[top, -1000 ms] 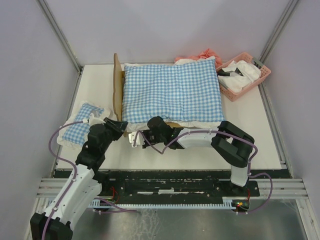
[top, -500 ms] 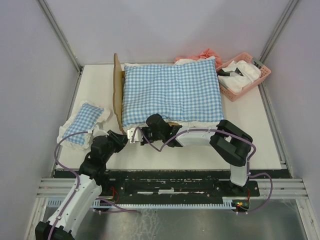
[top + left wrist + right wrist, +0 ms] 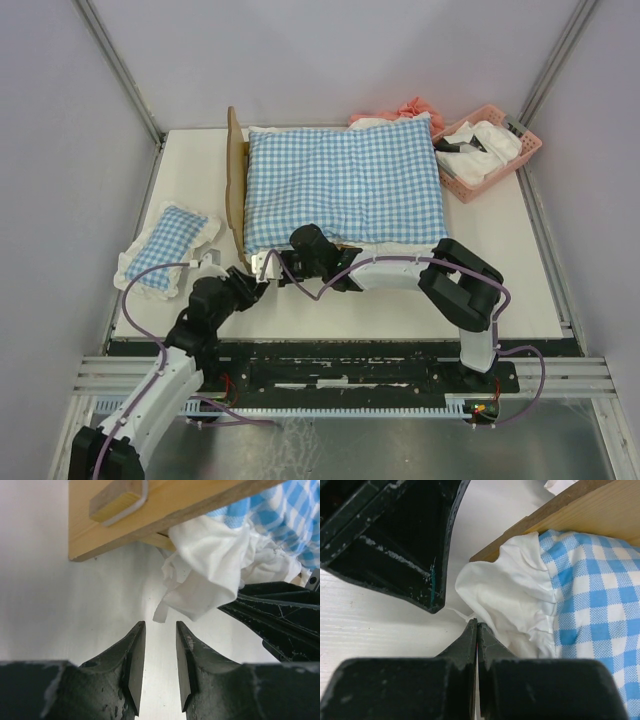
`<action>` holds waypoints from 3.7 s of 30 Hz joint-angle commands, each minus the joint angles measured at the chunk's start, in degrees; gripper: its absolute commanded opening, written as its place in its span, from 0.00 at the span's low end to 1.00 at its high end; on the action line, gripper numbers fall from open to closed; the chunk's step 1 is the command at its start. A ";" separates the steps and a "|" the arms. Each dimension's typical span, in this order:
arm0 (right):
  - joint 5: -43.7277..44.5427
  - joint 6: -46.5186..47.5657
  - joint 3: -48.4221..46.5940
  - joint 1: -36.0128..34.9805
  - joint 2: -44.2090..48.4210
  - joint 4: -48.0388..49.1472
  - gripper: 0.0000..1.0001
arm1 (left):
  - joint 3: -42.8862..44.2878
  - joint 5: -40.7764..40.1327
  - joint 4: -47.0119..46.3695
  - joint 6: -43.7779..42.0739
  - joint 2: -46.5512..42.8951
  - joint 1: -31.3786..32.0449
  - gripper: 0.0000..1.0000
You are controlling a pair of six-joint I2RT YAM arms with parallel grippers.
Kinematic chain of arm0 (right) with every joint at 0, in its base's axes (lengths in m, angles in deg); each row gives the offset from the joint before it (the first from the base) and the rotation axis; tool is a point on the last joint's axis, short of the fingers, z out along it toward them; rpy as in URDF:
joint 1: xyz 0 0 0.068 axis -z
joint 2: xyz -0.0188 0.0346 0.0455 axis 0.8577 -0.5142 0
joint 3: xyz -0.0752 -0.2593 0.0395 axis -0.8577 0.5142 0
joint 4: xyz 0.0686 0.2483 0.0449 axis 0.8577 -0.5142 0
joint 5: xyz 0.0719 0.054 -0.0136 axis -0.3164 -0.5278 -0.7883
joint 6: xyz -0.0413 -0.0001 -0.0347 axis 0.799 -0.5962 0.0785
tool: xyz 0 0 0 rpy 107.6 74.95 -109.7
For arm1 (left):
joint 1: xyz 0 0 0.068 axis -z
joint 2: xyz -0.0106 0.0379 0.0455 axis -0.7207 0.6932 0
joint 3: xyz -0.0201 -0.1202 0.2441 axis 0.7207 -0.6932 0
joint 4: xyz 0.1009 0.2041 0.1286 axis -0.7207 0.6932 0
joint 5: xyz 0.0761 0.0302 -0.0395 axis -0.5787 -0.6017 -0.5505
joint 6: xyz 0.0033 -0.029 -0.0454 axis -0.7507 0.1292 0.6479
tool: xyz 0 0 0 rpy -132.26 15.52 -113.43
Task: Set up the pet bed
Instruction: Tie the ropes to the bed frame.
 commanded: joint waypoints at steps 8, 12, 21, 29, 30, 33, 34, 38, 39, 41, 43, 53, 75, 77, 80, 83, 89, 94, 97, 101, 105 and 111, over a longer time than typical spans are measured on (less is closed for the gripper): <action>-0.18 -1.32 -2.27 0.22 -0.28 1.94 0.02 | 0.88 -4.50 -16.16 -6.16 11.40 6.09 0.41; -0.34 -1.22 -1.87 0.25 0.17 1.82 0.02 | 2.44 -5.26 -18.25 -6.40 17.54 7.12 0.41; -0.78 -1.00 -1.29 0.49 0.68 2.04 0.02 | 3.83 -9.15 -17.46 -7.03 19.69 7.81 0.41; -1.28 -0.96 -1.14 0.67 0.73 2.38 0.02 | 3.66 -11.13 -17.43 -8.01 18.18 7.81 0.37; -1.30 -1.08 -1.23 0.69 0.73 2.38 0.02 | 3.77 -11.05 -17.54 -7.99 18.38 7.76 0.30; -1.49 -0.96 -1.21 0.82 0.43 2.39 0.02 | 4.02 -11.56 -14.58 -5.96 18.41 7.75 0.07; -1.80 -0.93 -1.24 0.99 0.27 2.31 0.02 | 4.23 -12.31 -13.30 -4.45 17.98 7.77 0.03; -2.00 0.30 -1.69 1.37 -0.31 0.97 0.02 | 4.19 -16.42 -4.29 1.26 14.69 7.73 0.03; -1.91 0.43 -1.72 1.41 -0.33 0.82 0.02 | 3.95 -17.46 -2.76 2.14 13.92 7.81 0.03; -1.90 0.60 -1.73 1.43 -0.24 0.80 0.02 | 3.69 -19.69 -0.11 3.81 12.73 7.78 0.03; -1.94 0.83 -1.81 1.46 -0.24 0.41 0.02 | 3.30 -20.40 0.37 4.55 12.08 7.80 0.03; -6.20 4.15 -2.79 1.34 -1.02 -3.39 0.02 | 1.58 -18.64 0.42 9.60 13.29 7.82 0.03; -7.63 4.32 -3.44 1.33 -1.08 -3.79 0.02 | -0.57 -16.46 -17.28 -9.24 4.89 7.83 0.33; -7.62 4.32 -3.72 1.36 -1.03 -3.98 0.02 | -1.21 -16.30 -20.84 -10.38 6.53 7.75 0.33; -7.62 4.31 -4.00 1.39 -1.08 -4.40 0.02 | -0.10 -15.98 -23.51 -11.96 10.23 7.80 0.33; -7.45 4.45 -4.14 1.38 -1.07 -4.70 0.02 | 0.97 -16.16 -24.59 -13.07 13.14 7.84 0.33; -7.35 4.56 -4.23 1.32 -0.86 -4.91 0.02 | 0.88 -17.47 -28.18 -14.02 17.21 7.83 0.33; -7.21 4.83 -4.24 1.39 -0.86 -5.08 0.02 | 1.60 -16.59 -31.19 -14.93 19.49 7.84 0.34; -7.26 4.82 -4.47 1.40 -0.99 -5.10 0.02 | 1.91 -16.50 -31.93 -14.86 20.51 7.83 0.34; -7.35 4.83 -4.73 1.35 -1.03 -5.15 0.02 | 2.60 -16.07 -32.45 -14.83 22.60 7.81 0.32; -7.35 4.69 -4.97 1.39 -1.29 -5.21 0.02 | 3.35 -14.80 -33.67 -14.68 25.17 7.84 0.17; -7.28 6.79 -6.44 1.32 -2.27 -7.68 0.02 | 4.02 -13.77 -30.57 -13.55 23.92 7.77 0.03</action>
